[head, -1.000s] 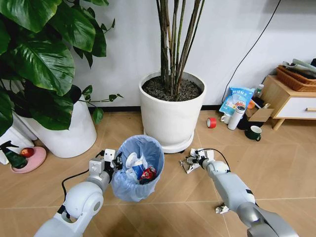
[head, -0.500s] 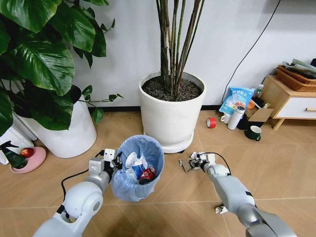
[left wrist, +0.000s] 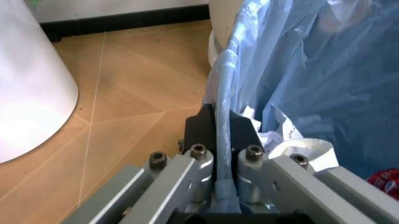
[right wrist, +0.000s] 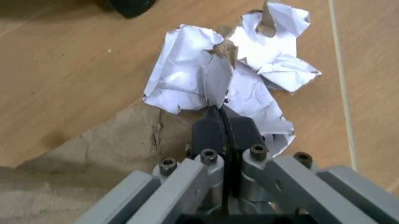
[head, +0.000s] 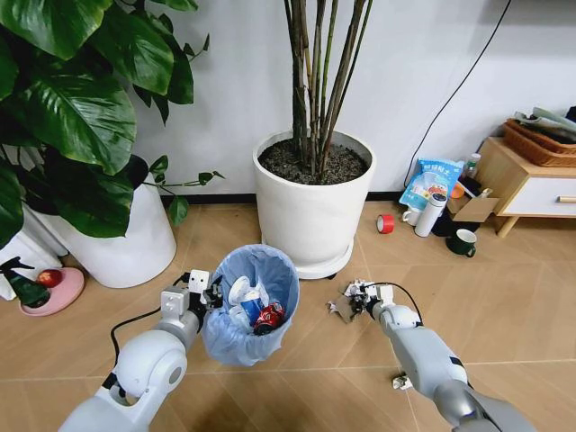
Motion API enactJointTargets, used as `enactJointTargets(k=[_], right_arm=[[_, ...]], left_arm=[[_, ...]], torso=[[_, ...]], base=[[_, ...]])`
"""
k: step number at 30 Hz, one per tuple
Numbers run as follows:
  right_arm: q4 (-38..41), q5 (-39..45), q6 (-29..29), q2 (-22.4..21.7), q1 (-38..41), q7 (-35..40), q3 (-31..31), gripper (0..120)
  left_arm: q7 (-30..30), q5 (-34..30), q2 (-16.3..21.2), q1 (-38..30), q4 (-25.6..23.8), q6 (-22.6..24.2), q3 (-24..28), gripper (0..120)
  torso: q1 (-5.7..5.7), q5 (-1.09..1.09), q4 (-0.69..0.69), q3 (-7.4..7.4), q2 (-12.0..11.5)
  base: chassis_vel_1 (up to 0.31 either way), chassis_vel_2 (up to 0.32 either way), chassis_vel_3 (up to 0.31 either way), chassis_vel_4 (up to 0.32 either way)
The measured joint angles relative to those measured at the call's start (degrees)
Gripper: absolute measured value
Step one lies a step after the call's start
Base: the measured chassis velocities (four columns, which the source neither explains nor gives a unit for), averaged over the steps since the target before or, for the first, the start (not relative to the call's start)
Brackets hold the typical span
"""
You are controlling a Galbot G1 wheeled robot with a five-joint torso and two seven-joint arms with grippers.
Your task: Pick up the trash bin and place the garbage on the floor into it.
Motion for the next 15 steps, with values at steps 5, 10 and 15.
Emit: enactJointTargets(k=[5,10,15], right_arm=[[3.7,2.1,-0.5,-1.0,-2.8,0.6,0.9,0],[10.8,5.8,-1.2,-2.8,-7.4,1.6,1.7,0],[21.9,8.6,-1.9,-6.2,-13.3,2.5,2.7,0]], left_arm=[[0.0,-0.1,0.1,0.2,-0.3,0.0,0.0,0],[-0.1,-0.1,0.1,0.3,-0.3,0.0,-0.2,0],[-0.3,-0.2,0.1,-0.1,0.3,0.0,-0.3,0]], torso=[[0.00,0.00,0.00,0.00,0.0],[0.00,0.01,-0.01,0.01,0.0],[0.00,0.02,-0.02,0.00,0.0]], base=[[0.000,0.000,0.000,0.000],[0.000,0.000,0.000,0.000],[0.000,0.000,0.000,0.000]])
